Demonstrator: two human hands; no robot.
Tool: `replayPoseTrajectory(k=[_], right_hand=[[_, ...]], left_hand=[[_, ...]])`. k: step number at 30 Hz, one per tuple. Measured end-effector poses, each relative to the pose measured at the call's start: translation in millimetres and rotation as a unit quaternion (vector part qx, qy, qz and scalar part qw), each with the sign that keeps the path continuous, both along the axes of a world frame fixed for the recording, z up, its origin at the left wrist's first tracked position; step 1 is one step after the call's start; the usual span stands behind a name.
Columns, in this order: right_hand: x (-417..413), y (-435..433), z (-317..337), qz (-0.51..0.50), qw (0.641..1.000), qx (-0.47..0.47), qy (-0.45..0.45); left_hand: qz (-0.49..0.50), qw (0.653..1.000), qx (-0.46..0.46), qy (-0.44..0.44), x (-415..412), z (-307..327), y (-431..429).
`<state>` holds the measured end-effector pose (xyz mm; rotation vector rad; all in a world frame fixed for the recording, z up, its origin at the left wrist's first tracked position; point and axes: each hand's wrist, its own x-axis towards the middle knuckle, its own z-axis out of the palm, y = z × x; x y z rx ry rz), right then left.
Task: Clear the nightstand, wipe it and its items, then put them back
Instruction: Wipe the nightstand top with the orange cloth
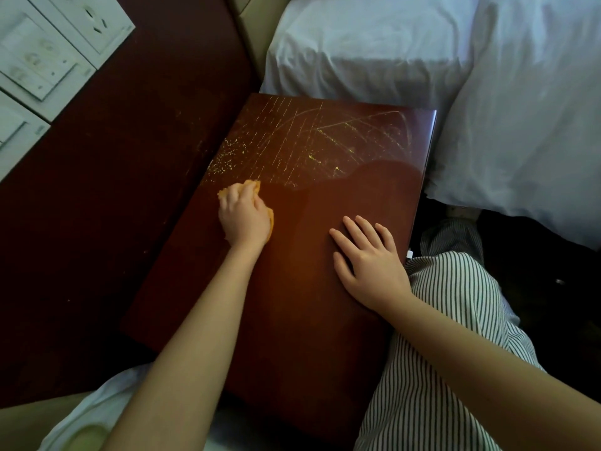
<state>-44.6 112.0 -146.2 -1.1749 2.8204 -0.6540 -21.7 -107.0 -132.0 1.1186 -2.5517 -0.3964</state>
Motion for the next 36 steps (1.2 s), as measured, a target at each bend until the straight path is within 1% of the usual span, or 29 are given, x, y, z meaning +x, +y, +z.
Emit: replayPoseTrajectory(k=[1, 3, 7, 9, 10, 11, 14, 16, 18, 19, 21, 24, 27, 29, 31, 34, 36], right_hand=[[0.3, 0.2, 0.3, 0.001, 1.000, 0.001, -0.001], [0.0, 0.2, 1.0, 0.001, 1.000, 0.004, -0.003], [-0.2, 0.5, 1.1, 0.003, 1.000, 0.010, -0.009], [-0.6, 0.8, 0.7, 0.004, 1.000, 0.011, -0.009], [-0.6, 0.9, 0.6, 0.005, 1.000, 0.011, -0.008], [-0.7, 0.8, 0.7, 0.004, 1.000, 0.010, -0.008], [-0.8, 0.4, 0.7, 0.003, 1.000, 0.009, -0.006], [-0.7, 0.3, 0.4, 0.004, 1.000, 0.008, -0.008], [-0.3, 0.4, 0.0, 0.002, 1.000, 0.007, -0.005], [-0.3, 0.4, 0.0, 0.002, 1.000, 0.007, -0.003], [-0.3, 0.4, -0.6, 0.001, 1.000, 0.008, -0.003], [-0.4, 0.3, -0.9, 0.001, 1.000, 0.003, 0.005], [-0.9, -0.4, -0.9, 0.002, 1.000, 0.002, 0.006], [-0.9, -0.3, -1.0, 0.002, 1.000, 0.001, 0.003], [-0.3, -0.2, -0.7, 0.002, 1.000, 0.000, 0.000], [-0.4, -0.5, 0.0, 0.003, 1.000, -0.002, 0.000], [-0.6, -0.4, 0.0, 0.002, 1.000, 0.000, 0.001]], left_hand=[[-0.023, 1.000, 0.002, -0.003, -3.9, -0.4, 6.1], [-0.102, 0.995, 0.006, -0.012, -5.6, -2.3, 17.6], [-0.251, 0.968, 0.025, -0.014, 19.5, -0.1, 17.3], [-0.292, 0.956, 0.035, -0.020, 38.6, 1.4, 5.6], [-0.283, 0.958, 0.039, -0.020, 46.4, 2.1, -1.4], [-0.250, 0.967, 0.040, -0.018, 50.8, 2.6, -8.8], [-0.087, 0.996, 0.013, -0.007, 42.6, 2.4, -27.2], [-0.009, 1.000, 0.001, 0.001, 26.7, 1.3, -29.9], [0.036, 0.999, 0.003, 0.000, 9.9, 0.1, -26.1], [0.041, 0.999, 0.004, -0.002, 2.8, -0.7, -23.1], [0.010, 1.000, 0.002, -0.008, -7.2, -0.6, -14.0], [-0.107, 0.994, 0.017, -0.015, -4.9, -0.2, 1.5], [-0.241, 0.970, 0.023, -0.008, 19.8, 0.3, 8.6], [-0.277, 0.961, 0.025, -0.006, 37.9, 0.4, 4.2], [-0.239, 0.971, 0.023, -0.006, 46.9, 0.7, -6.4], [-0.101, 0.995, 0.011, -0.008, 37.5, 0.0, -19.4], [-0.025, 1.000, 0.005, -0.004, 21.1, -0.5, -18.8]])
